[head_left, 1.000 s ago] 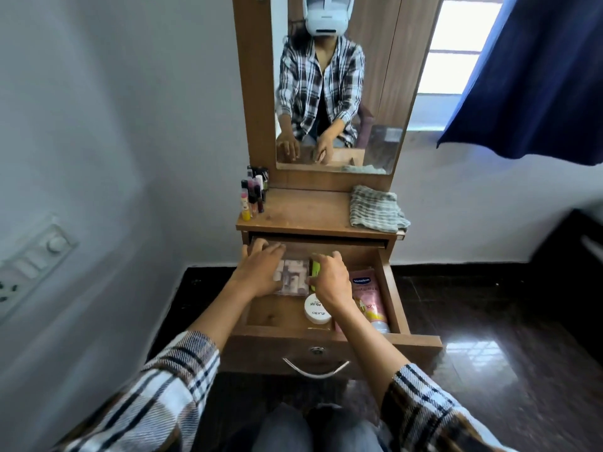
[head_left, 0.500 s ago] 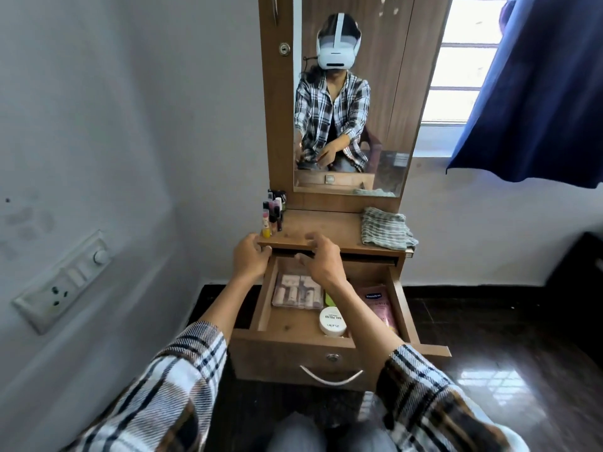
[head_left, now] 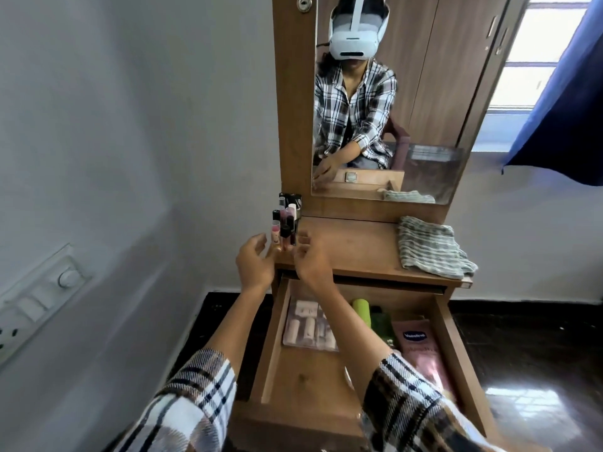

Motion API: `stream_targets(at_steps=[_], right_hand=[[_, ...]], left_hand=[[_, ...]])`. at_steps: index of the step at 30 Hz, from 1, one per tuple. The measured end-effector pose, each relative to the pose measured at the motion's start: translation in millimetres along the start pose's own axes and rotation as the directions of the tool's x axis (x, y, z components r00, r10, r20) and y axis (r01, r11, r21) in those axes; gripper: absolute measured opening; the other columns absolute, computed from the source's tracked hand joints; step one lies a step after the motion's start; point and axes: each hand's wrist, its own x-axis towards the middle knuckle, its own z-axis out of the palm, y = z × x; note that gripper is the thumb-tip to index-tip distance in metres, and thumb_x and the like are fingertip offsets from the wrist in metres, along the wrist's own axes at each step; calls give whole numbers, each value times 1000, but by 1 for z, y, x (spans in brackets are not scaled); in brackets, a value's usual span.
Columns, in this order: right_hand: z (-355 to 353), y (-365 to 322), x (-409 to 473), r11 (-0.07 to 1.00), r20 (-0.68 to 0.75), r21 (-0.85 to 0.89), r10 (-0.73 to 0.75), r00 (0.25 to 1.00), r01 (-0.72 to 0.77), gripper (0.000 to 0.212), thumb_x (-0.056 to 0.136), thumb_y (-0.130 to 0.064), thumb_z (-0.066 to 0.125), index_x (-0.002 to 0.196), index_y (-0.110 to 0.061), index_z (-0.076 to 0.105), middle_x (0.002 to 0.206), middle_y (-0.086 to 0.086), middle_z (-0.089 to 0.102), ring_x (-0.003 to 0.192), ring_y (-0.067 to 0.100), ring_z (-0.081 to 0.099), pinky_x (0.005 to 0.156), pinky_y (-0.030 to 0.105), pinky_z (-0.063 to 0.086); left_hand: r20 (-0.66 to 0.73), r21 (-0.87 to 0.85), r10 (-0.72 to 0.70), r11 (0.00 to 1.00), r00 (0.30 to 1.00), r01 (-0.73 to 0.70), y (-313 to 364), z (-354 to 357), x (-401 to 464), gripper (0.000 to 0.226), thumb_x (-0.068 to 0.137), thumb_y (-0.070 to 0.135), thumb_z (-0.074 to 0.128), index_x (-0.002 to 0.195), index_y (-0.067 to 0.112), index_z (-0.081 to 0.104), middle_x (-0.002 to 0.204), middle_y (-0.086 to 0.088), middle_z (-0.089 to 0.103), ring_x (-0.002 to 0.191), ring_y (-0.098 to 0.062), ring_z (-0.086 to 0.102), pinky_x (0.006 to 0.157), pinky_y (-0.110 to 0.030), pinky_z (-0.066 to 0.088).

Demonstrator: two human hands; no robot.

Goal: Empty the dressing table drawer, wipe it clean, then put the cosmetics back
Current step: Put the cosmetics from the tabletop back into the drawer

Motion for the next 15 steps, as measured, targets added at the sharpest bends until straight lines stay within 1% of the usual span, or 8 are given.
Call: stream_targets(at_steps=[1, 4, 5, 7, 9, 12, 13, 15], right_hand=[[4, 5, 4, 1000, -14, -12, 1, 1000, -1, 25, 94, 2, 49, 117, -4, 55, 87, -7, 53, 80, 2, 50, 70, 13, 43], [9, 14, 11, 1000, -36, -12, -2, 999, 2, 27, 94, -1, 51, 120, -6, 55, 93, -5, 54, 75, -2, 52, 68, 11, 44], [10, 15, 13, 1000, -35, 9, 3, 999, -3, 27, 94, -2, 51, 120, -7, 55, 95, -4, 56, 78, -1, 53, 71, 14, 46], [13, 15, 15, 999, -30, 45, 12, 999, -11, 25, 94, -3, 52, 118, -7, 56, 103, 2, 62, 90, 8, 58, 80, 24, 50], [17, 17, 18, 999, -32, 42, 11, 999, -9, 25, 93, -4, 53, 118, -7, 57, 109, 7, 63, 96, 13, 58, 84, 26, 51], [18, 17, 21, 1000, -22, -19, -21, 1000, 21, 28, 93, -2, 52, 121, -6, 57, 99, 5, 62, 89, 10, 55, 67, 8, 40], [17, 17, 21, 999, -15, -39, -34, 999, 33, 28, 93, -2, 52, 120, -6, 57, 95, 2, 60, 87, 9, 54, 62, 5, 37], [16, 17, 21, 997, -8, -55, -50, 999, 50, 24, 93, -1, 52, 115, -6, 59, 90, -1, 57, 83, 7, 53, 56, 3, 37]], left_hand=[[-2, -6, 16, 1000, 1000, -16, -3, 1, 3, 41, 85, 9, 66, 123, -1, 56, 125, -16, 60, 115, -24, 56, 93, -25, 41], [20, -34, 93, 995, 995, -92, -8, 3, 5, 32, 82, 8, 68, 113, 4, 65, 112, -9, 67, 98, -10, 59, 83, -16, 42], [24, -41, 107, 994, 994, -106, -9, 4, 6, 30, 81, 8, 69, 112, 5, 66, 108, -7, 68, 94, -7, 59, 80, -12, 42], [24, -49, 127, 991, 992, -125, -12, 6, 6, 28, 81, 8, 70, 109, 6, 67, 102, -4, 69, 87, -5, 59, 72, -2, 41], [22, -56, 149, 987, 989, -148, -14, 7, 7, 26, 80, 8, 71, 105, 5, 69, 99, -5, 70, 82, -5, 60, 67, 2, 41], [11, -47, 174, 984, 985, -174, -15, 7, 8, 26, 79, 5, 71, 105, 3, 69, 96, -8, 70, 79, -7, 60, 66, 2, 41], [12, -44, 176, 984, 984, -175, -15, 7, 8, 26, 79, 5, 71, 105, 2, 69, 96, -8, 70, 79, -8, 60, 65, 1, 42], [12, -48, 174, 984, 985, -174, -15, 6, 8, 26, 79, 5, 70, 105, 3, 69, 96, -8, 70, 81, -9, 61, 66, -2, 44]])
